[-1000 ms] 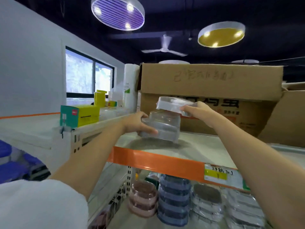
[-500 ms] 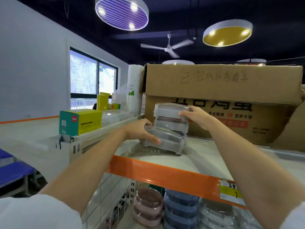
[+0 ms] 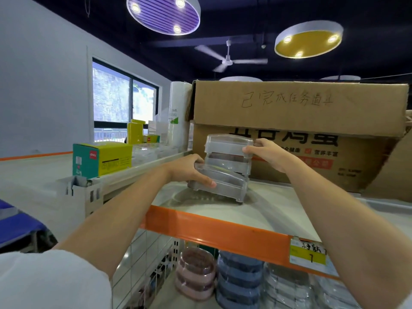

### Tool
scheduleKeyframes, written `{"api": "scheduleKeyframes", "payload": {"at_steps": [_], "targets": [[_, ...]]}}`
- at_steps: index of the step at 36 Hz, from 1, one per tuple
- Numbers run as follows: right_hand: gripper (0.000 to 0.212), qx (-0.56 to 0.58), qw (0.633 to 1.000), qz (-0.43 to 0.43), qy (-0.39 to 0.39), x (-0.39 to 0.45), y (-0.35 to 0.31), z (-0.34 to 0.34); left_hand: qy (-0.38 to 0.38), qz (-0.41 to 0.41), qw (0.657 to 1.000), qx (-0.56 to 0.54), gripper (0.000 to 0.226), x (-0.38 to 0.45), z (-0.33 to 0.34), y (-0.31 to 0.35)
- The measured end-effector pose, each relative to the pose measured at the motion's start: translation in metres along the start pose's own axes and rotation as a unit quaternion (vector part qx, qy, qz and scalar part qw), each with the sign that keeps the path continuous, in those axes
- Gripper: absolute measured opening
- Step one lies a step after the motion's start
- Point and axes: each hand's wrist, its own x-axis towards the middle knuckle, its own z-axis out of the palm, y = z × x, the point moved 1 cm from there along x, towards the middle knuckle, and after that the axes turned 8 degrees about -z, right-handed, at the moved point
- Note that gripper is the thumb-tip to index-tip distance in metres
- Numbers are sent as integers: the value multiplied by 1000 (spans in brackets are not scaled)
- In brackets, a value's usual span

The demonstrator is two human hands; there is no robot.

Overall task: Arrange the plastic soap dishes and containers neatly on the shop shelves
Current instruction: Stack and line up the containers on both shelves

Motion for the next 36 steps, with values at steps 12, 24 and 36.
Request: {"api": "scheduleKeyframes", "payload": {"at_steps": [12,24,36], "targets": [[85,-52,995,7,-88,-56,9,-30,10,32,998,-45,81,-9,9,23],[61,29,981,-32,-188,-87,19,-24,-44,90,992,-79,20,-15,27,59],[119,16,994,-83,-69,-65,-15,-30,32,58,998,-7,82,-4,-7,30]]}}
